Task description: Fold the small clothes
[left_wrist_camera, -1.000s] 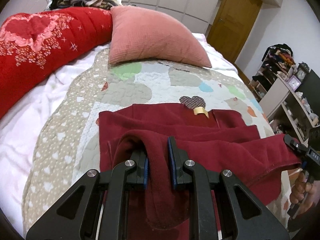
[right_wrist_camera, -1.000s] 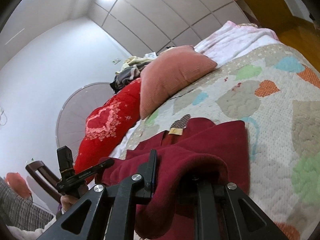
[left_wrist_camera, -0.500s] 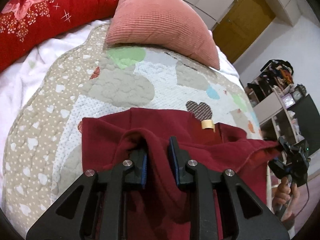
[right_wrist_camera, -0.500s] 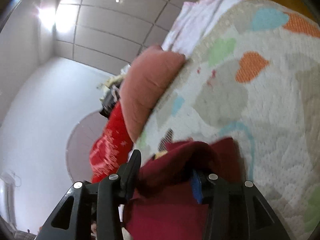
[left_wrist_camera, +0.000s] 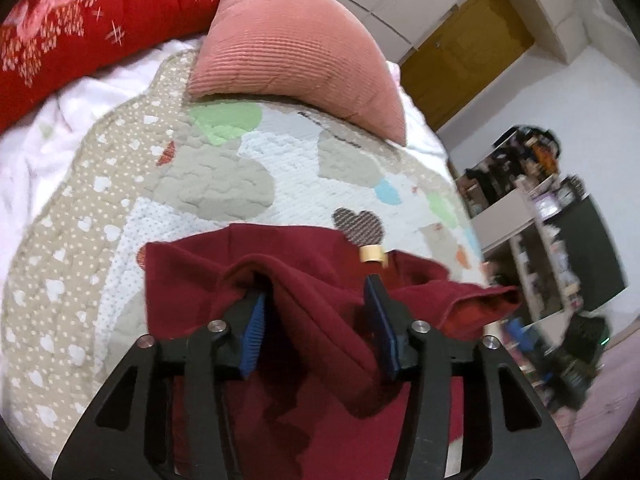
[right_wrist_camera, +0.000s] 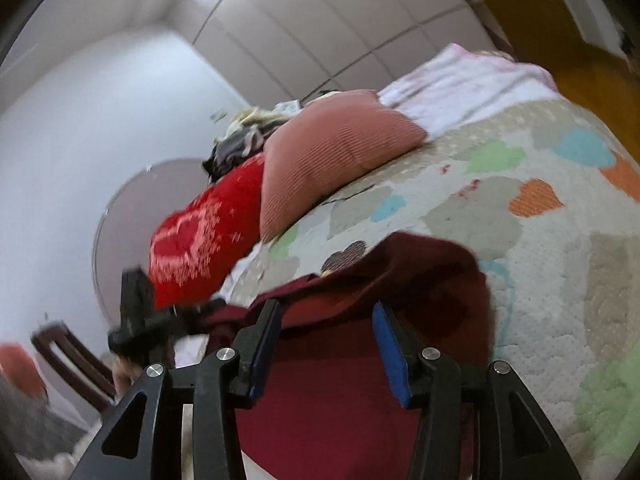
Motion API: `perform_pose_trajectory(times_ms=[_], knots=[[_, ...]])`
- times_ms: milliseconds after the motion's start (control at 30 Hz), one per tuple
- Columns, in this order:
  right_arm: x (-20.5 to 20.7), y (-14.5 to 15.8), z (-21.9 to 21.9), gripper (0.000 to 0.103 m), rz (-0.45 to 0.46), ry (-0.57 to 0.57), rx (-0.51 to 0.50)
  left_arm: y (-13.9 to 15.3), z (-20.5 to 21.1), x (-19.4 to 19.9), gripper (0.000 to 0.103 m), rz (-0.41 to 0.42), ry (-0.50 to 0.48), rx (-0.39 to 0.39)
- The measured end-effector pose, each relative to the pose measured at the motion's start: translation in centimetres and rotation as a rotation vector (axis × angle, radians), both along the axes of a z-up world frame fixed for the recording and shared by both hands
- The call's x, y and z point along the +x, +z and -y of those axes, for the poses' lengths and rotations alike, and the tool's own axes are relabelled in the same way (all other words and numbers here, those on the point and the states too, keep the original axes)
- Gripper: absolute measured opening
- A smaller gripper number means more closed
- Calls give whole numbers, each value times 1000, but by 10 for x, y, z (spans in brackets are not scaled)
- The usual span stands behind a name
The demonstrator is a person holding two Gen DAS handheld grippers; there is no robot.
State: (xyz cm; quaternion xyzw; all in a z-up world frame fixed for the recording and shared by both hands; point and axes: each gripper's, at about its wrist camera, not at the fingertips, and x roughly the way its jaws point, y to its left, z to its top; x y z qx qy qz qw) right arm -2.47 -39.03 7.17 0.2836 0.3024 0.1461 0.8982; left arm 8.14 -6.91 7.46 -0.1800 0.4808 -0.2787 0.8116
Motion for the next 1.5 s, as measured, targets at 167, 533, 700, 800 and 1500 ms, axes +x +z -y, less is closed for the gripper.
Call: perform_pose_trajectory(times_ms=[167, 533, 700, 800, 1500], knots=[[12, -12, -21, 47, -40, 59, -80, 20, -30, -1, 80, 73, 127, -84], [77, -30, -21, 47, -104, -42, -136, 0, 8, -5, 80, 99, 68, 132], [106, -45, -5, 47, -150, -149, -99, -46, 15, 25, 80, -4, 160, 239], [120, -59, 7, 47, -185, -226, -112, -59, 14, 38, 80, -6, 185, 258], [39, -60, -29, 57, -264, -161, -300, -25, 3, -33, 80, 144, 179, 387]])
